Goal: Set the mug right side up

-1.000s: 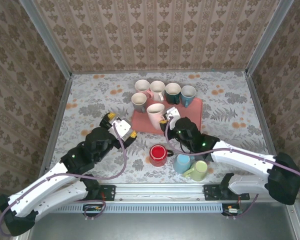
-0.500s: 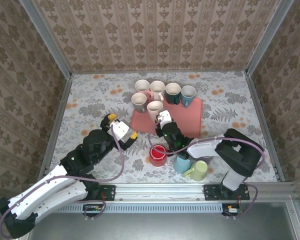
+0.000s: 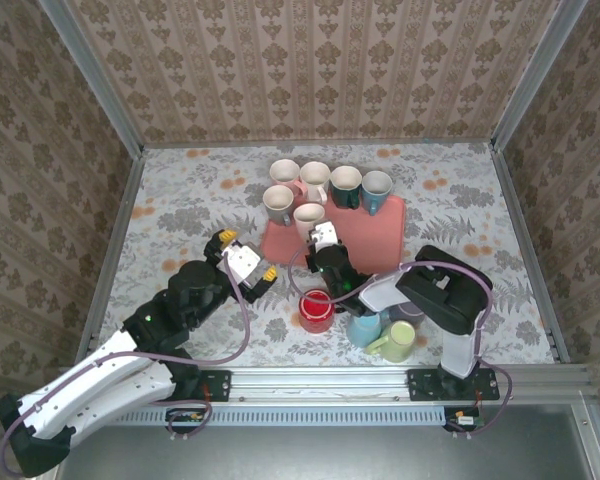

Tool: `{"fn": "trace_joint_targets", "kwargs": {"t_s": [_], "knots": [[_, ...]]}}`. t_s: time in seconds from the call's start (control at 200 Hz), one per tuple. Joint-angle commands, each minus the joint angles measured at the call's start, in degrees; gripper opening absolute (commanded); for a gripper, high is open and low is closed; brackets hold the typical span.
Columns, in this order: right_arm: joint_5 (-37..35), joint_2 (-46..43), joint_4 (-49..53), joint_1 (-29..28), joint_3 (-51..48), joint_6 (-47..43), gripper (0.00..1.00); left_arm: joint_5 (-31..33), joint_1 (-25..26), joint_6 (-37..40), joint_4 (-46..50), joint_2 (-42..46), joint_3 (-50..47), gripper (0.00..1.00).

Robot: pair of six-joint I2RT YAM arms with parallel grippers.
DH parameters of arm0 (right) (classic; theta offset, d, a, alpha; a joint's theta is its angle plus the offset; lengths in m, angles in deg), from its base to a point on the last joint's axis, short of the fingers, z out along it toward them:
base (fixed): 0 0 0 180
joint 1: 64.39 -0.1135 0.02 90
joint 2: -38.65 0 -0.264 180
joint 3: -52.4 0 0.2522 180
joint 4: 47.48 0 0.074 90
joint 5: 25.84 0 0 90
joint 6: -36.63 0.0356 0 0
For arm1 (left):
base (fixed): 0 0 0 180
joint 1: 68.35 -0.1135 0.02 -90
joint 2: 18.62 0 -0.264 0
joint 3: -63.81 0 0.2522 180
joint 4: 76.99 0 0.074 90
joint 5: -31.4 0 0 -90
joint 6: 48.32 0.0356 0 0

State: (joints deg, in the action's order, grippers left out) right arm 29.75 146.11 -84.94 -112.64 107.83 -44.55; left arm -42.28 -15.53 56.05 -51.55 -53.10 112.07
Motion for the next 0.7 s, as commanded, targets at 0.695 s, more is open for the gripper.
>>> {"fn": "trace_joint_targets", "kwargs": {"t_s": [0.695], "knots": [[6.99, 3.04, 0.89, 3.14, 2.53, 3.99, 0.33, -1.29, -0.17, 1.38, -3.57, 0.38, -1.58, 1.0]]}}
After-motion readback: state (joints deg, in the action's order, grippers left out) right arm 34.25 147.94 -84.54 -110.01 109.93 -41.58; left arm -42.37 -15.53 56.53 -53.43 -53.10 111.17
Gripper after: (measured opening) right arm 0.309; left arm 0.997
